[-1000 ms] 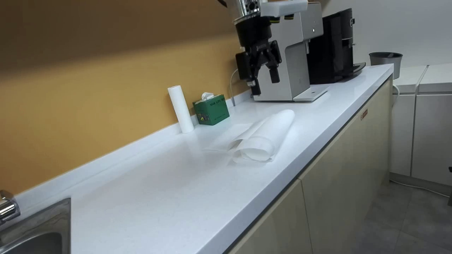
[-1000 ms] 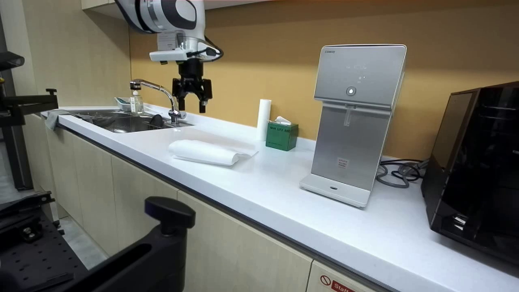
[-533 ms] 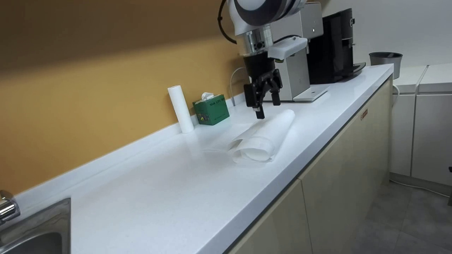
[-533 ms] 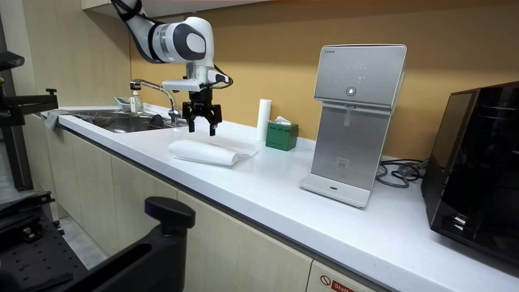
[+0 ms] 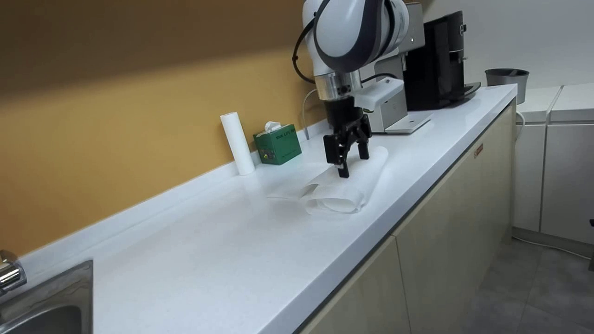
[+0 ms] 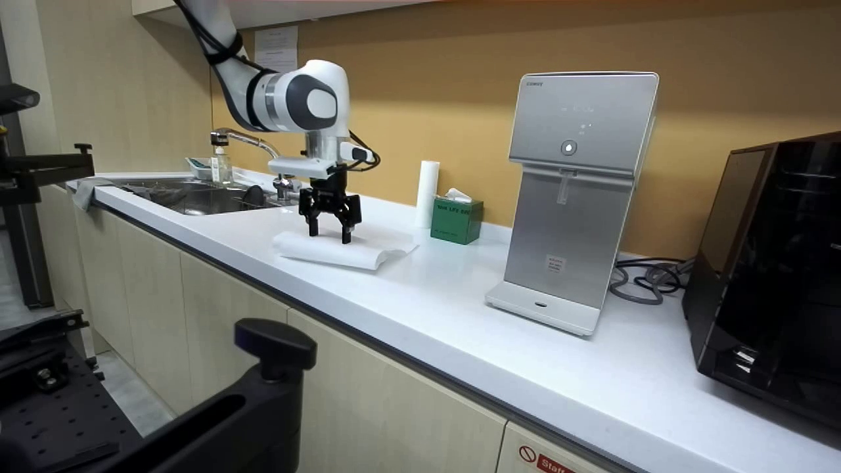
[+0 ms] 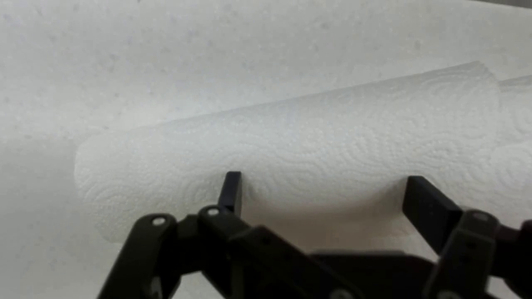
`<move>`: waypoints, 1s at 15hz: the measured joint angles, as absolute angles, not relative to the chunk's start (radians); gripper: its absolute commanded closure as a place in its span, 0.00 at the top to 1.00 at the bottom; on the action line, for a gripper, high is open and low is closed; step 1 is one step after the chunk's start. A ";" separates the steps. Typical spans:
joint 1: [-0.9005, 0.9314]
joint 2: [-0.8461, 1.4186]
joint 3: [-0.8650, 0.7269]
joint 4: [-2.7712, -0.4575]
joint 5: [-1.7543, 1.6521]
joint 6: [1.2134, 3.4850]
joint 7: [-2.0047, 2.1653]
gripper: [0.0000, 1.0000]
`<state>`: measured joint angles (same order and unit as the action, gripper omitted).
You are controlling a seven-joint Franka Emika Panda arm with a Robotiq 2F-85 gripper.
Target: Use the paper towels to wipe the counter top
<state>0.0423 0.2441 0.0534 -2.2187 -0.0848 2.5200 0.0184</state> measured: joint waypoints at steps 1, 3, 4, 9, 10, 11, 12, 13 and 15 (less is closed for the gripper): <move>0.042 0.252 0.053 -2.218 -0.084 2.523 0.018 0.74; 0.043 0.265 0.053 -2.218 -0.083 2.531 0.018 0.64; 0.044 0.270 0.054 -2.218 -0.081 2.538 0.017 0.54; 0.045 0.283 0.055 -2.217 -0.076 2.549 0.012 0.21; 0.045 0.285 0.055 -2.217 -0.074 2.549 0.011 0.14; 0.045 0.287 0.055 -2.217 -0.072 2.549 0.009 0.08; 0.045 0.288 0.055 -2.217 -0.068 2.549 0.006 0.02; 0.045 0.289 0.056 -2.217 -0.060 2.550 0.002 0.00; 0.045 0.291 0.056 -2.217 -0.050 2.550 -0.005 0.00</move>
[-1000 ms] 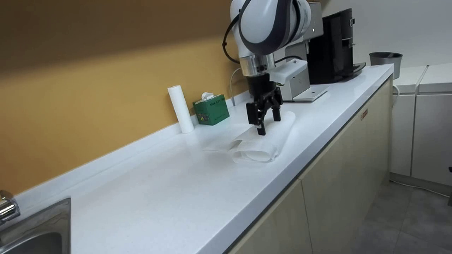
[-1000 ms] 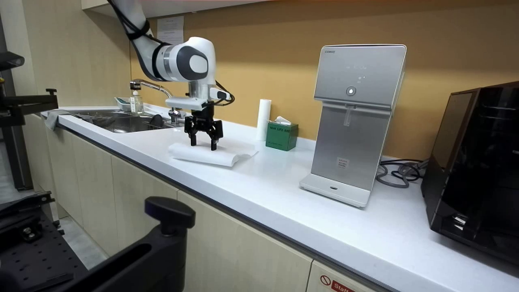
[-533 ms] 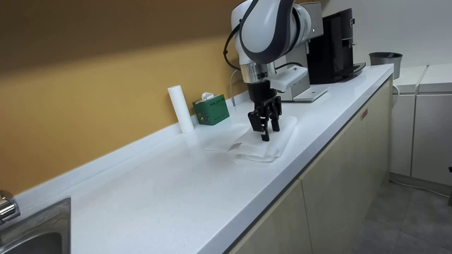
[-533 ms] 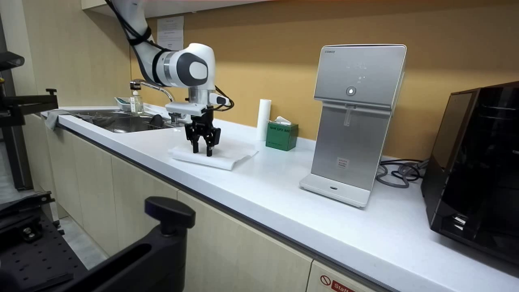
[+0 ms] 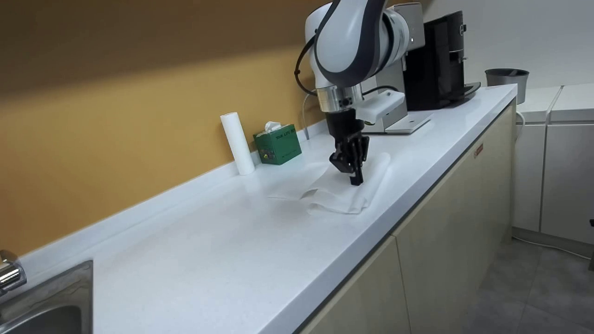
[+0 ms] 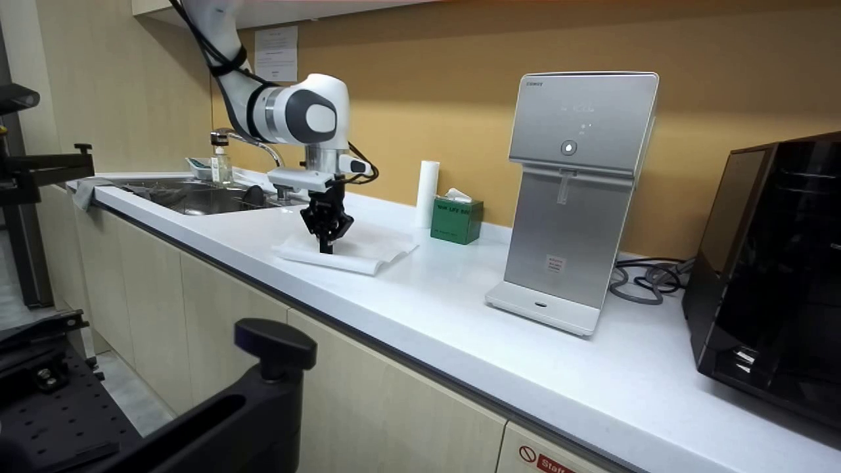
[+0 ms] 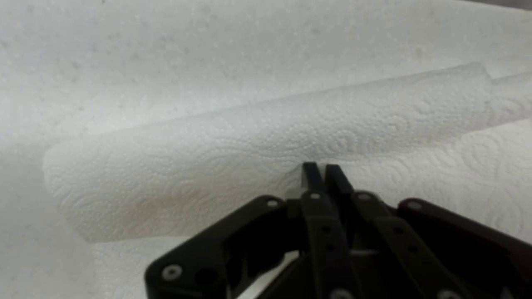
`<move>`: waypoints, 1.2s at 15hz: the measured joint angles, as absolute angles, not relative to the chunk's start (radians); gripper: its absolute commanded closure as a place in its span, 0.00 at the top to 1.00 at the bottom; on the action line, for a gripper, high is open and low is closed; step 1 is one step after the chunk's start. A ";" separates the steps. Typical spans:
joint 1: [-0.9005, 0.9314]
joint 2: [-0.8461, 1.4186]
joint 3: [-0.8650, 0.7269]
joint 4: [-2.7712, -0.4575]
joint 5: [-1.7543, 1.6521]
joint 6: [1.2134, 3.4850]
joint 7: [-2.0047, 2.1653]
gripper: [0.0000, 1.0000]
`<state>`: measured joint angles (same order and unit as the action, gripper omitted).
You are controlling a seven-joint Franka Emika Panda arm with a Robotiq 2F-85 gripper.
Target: Use the paper towels to wipe the counter top
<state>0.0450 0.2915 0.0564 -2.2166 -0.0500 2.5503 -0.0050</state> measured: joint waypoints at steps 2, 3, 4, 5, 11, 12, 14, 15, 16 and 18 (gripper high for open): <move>0.045 0.293 0.059 -2.217 -0.027 2.550 -0.019 0.27; 0.045 0.293 0.061 -2.217 -0.010 2.550 -0.029 0.32; 0.045 0.293 0.064 -2.217 0.003 2.549 -0.039 0.38; 0.045 0.291 0.068 -2.216 0.006 2.549 -0.043 0.47; 0.049 0.192 0.106 -2.223 0.039 2.429 -0.099 0.27; 0.055 0.161 0.108 -2.229 0.033 2.403 -0.099 0.21; 0.063 0.106 0.108 -2.243 0.018 2.365 -0.097 0.05; 0.063 0.088 0.107 -2.250 0.015 2.354 -0.097 0.00; 0.063 0.075 0.105 -2.255 0.011 2.348 -0.097 0.00; 0.061 0.070 0.094 -2.262 -0.002 2.350 -0.094 0.00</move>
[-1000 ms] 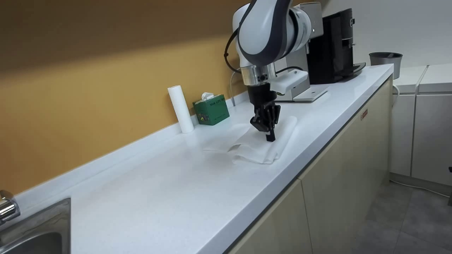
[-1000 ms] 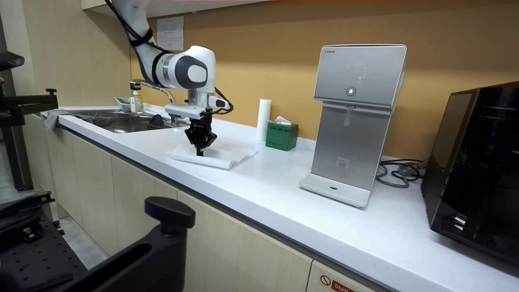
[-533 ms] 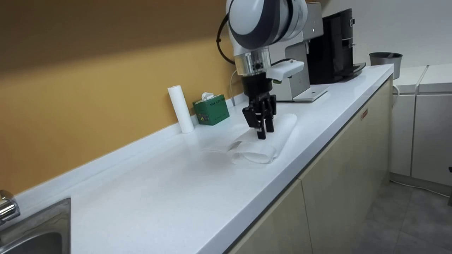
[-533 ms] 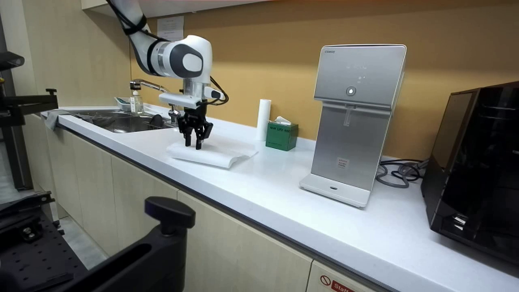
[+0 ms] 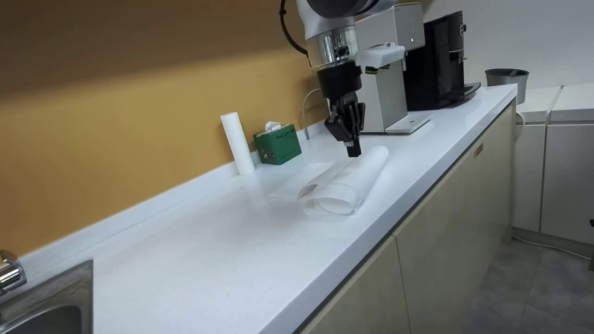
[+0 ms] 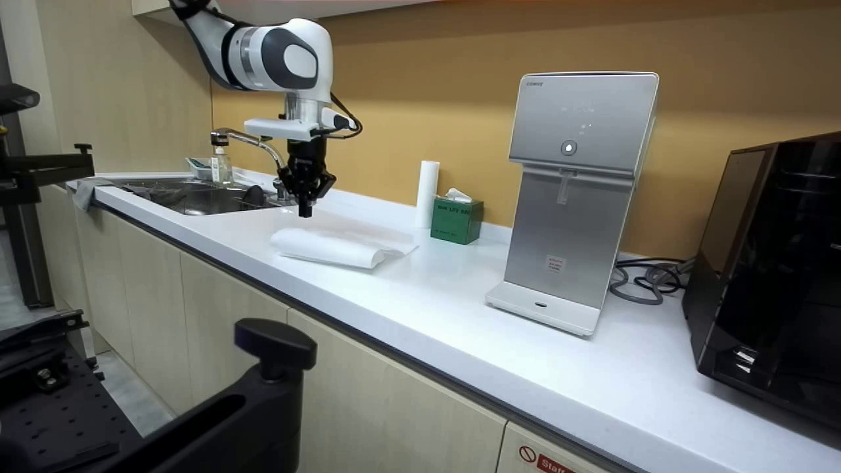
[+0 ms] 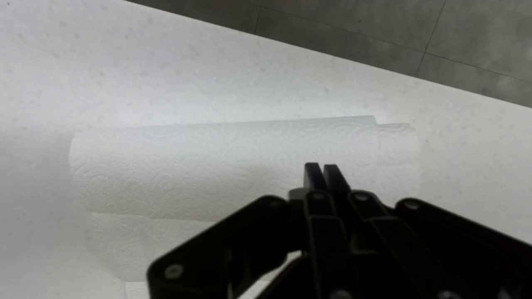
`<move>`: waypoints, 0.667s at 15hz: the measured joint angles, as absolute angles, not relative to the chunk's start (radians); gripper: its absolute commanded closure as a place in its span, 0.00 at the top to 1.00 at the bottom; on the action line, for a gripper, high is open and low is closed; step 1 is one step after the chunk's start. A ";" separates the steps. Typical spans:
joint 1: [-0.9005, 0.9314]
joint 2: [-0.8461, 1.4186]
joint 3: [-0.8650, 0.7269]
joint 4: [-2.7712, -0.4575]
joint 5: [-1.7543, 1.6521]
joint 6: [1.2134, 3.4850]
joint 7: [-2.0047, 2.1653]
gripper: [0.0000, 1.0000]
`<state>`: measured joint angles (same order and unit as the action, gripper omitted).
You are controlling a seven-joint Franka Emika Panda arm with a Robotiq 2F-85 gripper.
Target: Use the paper towels to wipe the counter top
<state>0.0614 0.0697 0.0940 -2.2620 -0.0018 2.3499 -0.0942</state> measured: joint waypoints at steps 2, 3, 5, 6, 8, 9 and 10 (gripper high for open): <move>0.060 0.077 0.083 -2.267 -0.003 2.366 -0.093 0.00; 0.059 0.083 0.080 -2.267 -0.003 2.372 -0.093 0.00; 0.058 0.100 0.076 -2.266 -0.003 2.389 -0.092 0.00; 0.058 0.112 0.075 -2.266 -0.003 2.402 -0.092 0.00; 0.059 0.136 0.075 -2.265 -0.003 2.432 -0.091 0.00; 0.061 0.148 0.075 -2.265 -0.005 2.448 -0.089 0.00; 0.062 0.160 0.075 -2.265 -0.008 2.465 -0.084 0.00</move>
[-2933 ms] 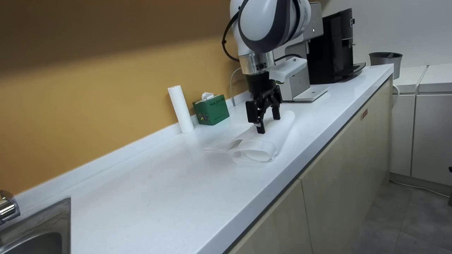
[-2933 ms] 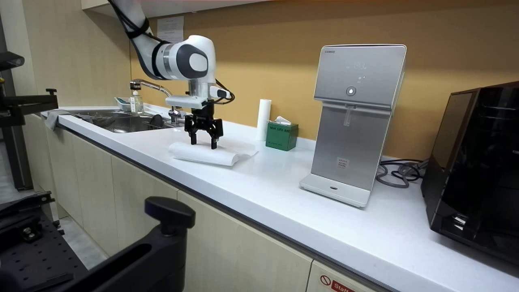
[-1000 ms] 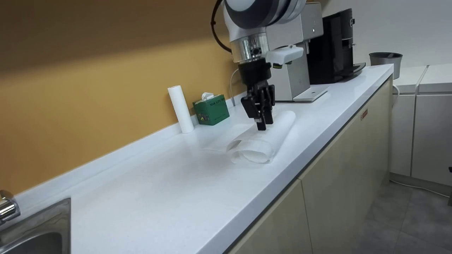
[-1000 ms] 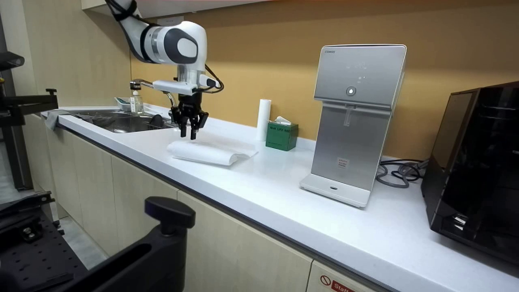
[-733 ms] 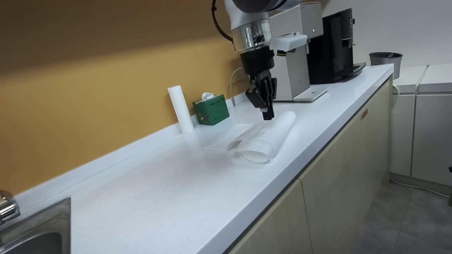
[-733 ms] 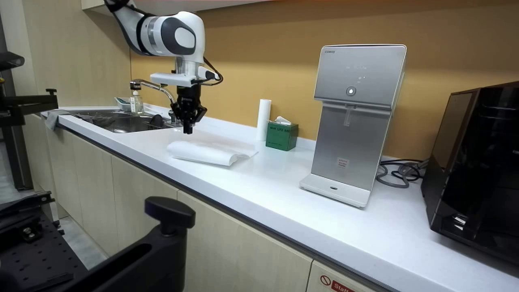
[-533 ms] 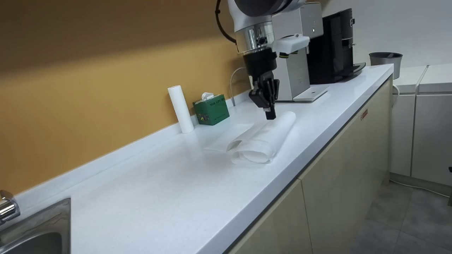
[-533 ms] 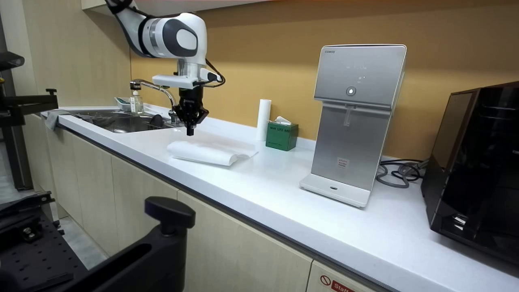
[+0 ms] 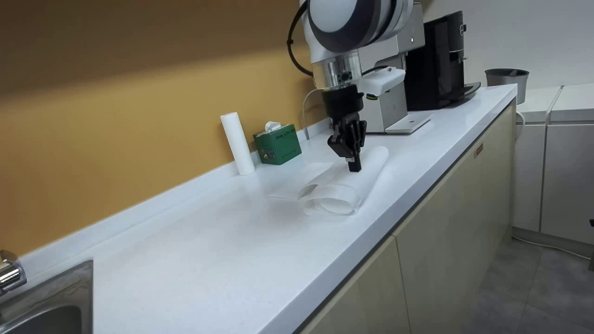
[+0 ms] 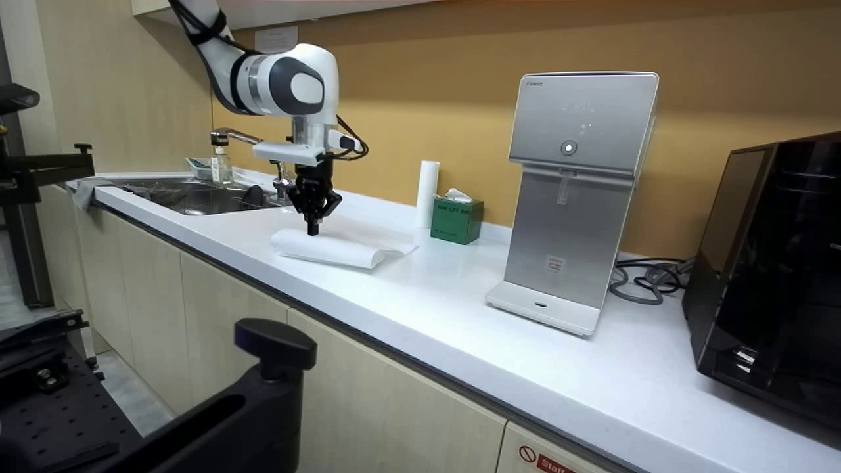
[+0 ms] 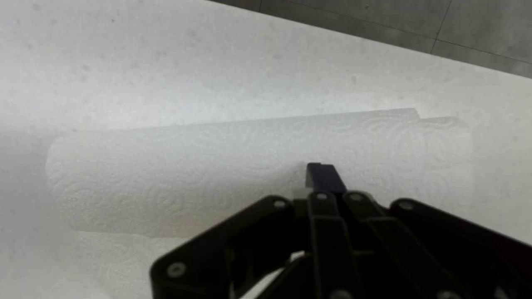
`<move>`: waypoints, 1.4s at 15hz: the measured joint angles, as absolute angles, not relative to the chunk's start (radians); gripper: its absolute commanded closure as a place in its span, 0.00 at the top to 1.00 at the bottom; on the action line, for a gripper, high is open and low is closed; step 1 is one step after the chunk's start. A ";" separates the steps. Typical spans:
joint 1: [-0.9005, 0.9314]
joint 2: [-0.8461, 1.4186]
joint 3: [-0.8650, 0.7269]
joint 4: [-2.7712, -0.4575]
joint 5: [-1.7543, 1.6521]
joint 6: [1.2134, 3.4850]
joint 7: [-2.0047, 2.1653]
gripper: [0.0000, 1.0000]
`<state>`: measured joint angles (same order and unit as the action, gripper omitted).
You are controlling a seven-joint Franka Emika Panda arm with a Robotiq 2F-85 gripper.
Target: Use the paper towels to wipe the counter top
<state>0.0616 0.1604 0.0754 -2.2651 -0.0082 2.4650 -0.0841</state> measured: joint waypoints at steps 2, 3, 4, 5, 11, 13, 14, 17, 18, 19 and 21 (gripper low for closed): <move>0.062 0.184 0.075 -2.265 -0.025 2.499 -0.066 0.00; 0.062 0.195 0.073 -2.265 -0.034 2.518 -0.056 0.00; 0.062 0.207 0.071 -2.265 -0.043 2.538 -0.043 0.00; 0.063 0.217 0.068 -2.265 -0.053 2.556 -0.033 0.00; 0.072 0.272 0.051 -2.254 -0.102 2.611 0.008 0.00; 0.076 0.289 0.050 -2.243 -0.102 2.612 0.008 0.00; 0.077 0.296 0.049 -2.238 -0.102 2.611 0.008 0.00; 0.078 0.314 0.049 -2.223 -0.100 2.605 0.006 0.01; 0.078 0.315 0.049 -2.218 -0.100 2.599 0.006 0.01; 0.078 0.315 0.049 -2.216 -0.100 2.596 0.006 0.01; 0.078 0.315 0.049 -2.214 -0.100 2.595 0.006 0.00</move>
<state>0.0776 0.3153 0.0490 -2.2141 -0.0998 2.5950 0.0058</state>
